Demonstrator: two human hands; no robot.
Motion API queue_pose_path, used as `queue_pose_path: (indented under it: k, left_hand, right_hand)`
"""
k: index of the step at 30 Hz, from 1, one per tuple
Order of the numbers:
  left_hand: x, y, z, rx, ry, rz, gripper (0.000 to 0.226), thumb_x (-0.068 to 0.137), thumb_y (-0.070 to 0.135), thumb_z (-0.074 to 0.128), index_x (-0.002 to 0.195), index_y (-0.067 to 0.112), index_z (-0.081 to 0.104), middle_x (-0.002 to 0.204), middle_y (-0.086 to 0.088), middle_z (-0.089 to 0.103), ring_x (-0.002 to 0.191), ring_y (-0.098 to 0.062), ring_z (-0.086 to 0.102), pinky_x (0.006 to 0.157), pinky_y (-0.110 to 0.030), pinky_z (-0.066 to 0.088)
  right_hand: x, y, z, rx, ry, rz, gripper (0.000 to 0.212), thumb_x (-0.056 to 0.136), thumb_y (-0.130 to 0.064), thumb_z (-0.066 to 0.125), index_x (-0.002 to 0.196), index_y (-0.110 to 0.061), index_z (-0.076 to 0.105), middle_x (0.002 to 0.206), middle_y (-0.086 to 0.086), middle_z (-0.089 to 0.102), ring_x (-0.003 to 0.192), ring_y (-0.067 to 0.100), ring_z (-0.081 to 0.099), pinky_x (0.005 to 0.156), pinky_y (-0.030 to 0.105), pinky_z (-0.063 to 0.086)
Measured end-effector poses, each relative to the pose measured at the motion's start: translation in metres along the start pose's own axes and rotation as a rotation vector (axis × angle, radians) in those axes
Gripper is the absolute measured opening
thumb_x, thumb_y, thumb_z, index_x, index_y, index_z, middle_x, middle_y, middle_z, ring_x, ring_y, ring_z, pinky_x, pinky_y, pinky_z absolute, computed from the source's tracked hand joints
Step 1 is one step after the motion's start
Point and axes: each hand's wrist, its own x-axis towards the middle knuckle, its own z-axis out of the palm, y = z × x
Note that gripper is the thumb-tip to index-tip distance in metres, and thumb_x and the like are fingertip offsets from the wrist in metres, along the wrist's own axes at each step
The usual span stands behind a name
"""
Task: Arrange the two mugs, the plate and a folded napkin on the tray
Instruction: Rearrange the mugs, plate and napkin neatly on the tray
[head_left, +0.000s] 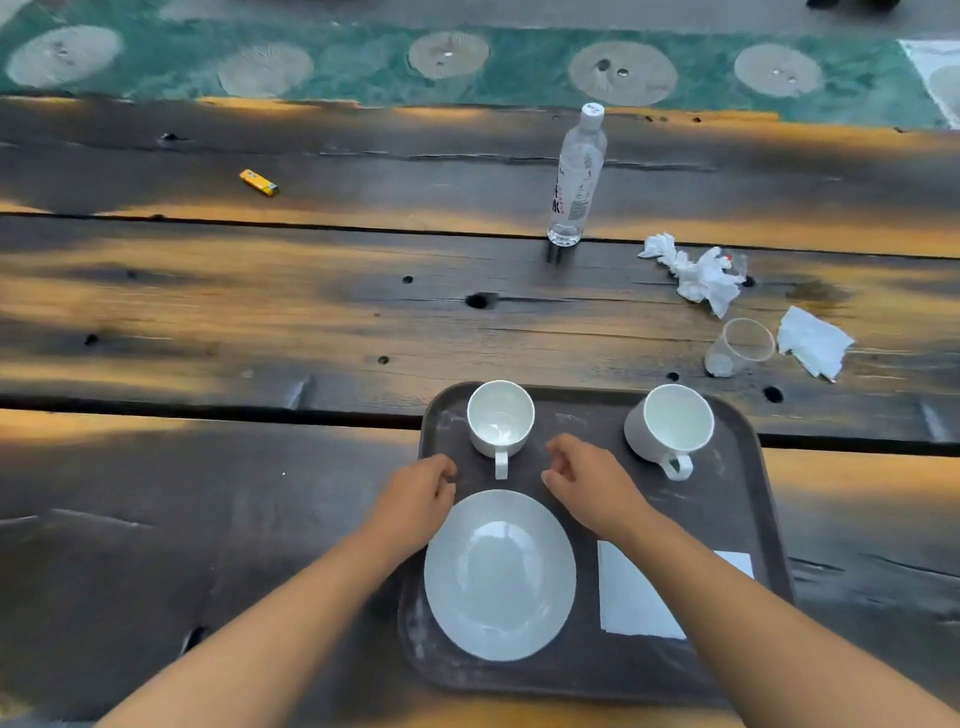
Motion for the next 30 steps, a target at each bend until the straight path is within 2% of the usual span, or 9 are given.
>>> queue_pose_path:
  k: [3,6,10,13,14,19,25,27,30]
  left_hand:
    - [0.016,-0.006,-0.005,-0.118,0.029,-0.012,0.031,0.096,0.02,0.059,0.126,0.016,0.058,0.102,0.002,0.065,0.085,-0.017,0.061,0.085,-0.034,0.052]
    - [0.03,-0.009,-0.004,-0.223,0.045,0.02,0.045,0.091,0.021,0.067,0.133,0.023,0.051,0.109,0.007,0.058,0.078,-0.01,0.062,0.077,-0.025,0.052]
    - [0.046,-0.008,0.001,-0.317,0.02,0.061,0.067,0.083,0.025,0.076,0.136,0.043,0.039,0.126,0.016,0.047,0.1,-0.001,0.06,0.082,-0.024,0.055]
    - [0.051,-0.003,0.003,-0.425,-0.023,0.091,0.074,0.079,0.023,0.079,0.122,0.065,0.037,0.131,0.017,0.046,0.112,-0.003,0.057,0.084,-0.029,0.059]
    - [0.052,-0.001,0.003,-0.455,-0.038,0.098,0.076,0.078,0.023,0.079,0.12,0.068,0.036,0.133,0.016,0.047,0.115,-0.006,0.058,0.086,-0.031,0.059]
    - [0.059,0.005,0.007,-0.508,-0.043,0.145,0.08,0.077,0.026,0.082,0.138,0.052,0.037,0.139,0.018,0.049,0.118,-0.007,0.06,0.089,-0.032,0.059]
    - [0.063,0.005,0.006,-0.461,-0.058,0.151,0.081,0.079,0.026,0.082,0.141,0.05,0.036,0.139,0.017,0.051,0.116,-0.007,0.061,0.089,-0.038,0.059]
    - [0.064,0.004,0.005,-0.451,-0.056,0.154,0.079,0.078,0.026,0.082,0.139,0.051,0.038,0.135,0.019,0.053,0.113,-0.004,0.061,0.088,-0.036,0.059]
    - [0.065,0.005,0.005,-0.461,-0.053,0.156,0.076,0.077,0.025,0.084,0.133,0.053,0.042,0.13,0.023,0.056,0.111,-0.003,0.062,0.088,-0.034,0.059]
  right_hand:
    - [0.014,-0.006,0.001,0.061,0.042,0.003,0.044,0.094,-0.027,0.065,0.135,-0.018,0.053,0.109,-0.006,0.063,0.093,0.013,0.059,0.081,0.028,0.045]
    - [0.024,-0.01,0.003,0.134,0.064,-0.013,0.053,0.089,-0.027,0.071,0.138,-0.024,0.05,0.119,-0.005,0.06,0.094,0.01,0.059,0.082,0.025,0.044]
    - [0.035,-0.011,0.006,0.21,0.075,-0.06,0.064,0.081,-0.028,0.079,0.135,-0.036,0.046,0.127,-0.007,0.056,0.107,0.007,0.058,0.091,0.03,0.051]
    - [0.04,-0.01,0.011,0.261,0.073,-0.079,0.068,0.078,-0.028,0.082,0.134,-0.04,0.045,0.131,-0.009,0.054,0.113,0.005,0.058,0.098,0.034,0.054]
    - [0.041,-0.01,0.013,0.273,0.074,-0.086,0.069,0.077,-0.029,0.082,0.134,-0.042,0.044,0.13,-0.012,0.054,0.114,0.003,0.057,0.099,0.034,0.054]
    - [0.044,-0.014,0.018,0.335,0.077,-0.145,0.077,0.075,-0.039,0.083,0.139,-0.048,0.042,0.133,-0.029,0.053,0.125,0.0,0.051,0.102,0.035,0.053]
    - [0.045,-0.012,0.019,0.346,0.078,-0.171,0.077,0.08,-0.033,0.083,0.141,-0.052,0.039,0.137,-0.032,0.054,0.126,0.002,0.053,0.104,0.038,0.052]
    - [0.045,-0.011,0.02,0.351,0.071,-0.171,0.078,0.08,-0.031,0.083,0.141,-0.053,0.039,0.136,-0.031,0.055,0.122,0.0,0.057,0.101,0.033,0.053]
    - [0.044,-0.01,0.024,0.413,0.062,-0.142,0.076,0.08,-0.025,0.082,0.136,-0.057,0.041,0.128,-0.027,0.061,0.104,-0.001,0.067,0.09,0.031,0.06]
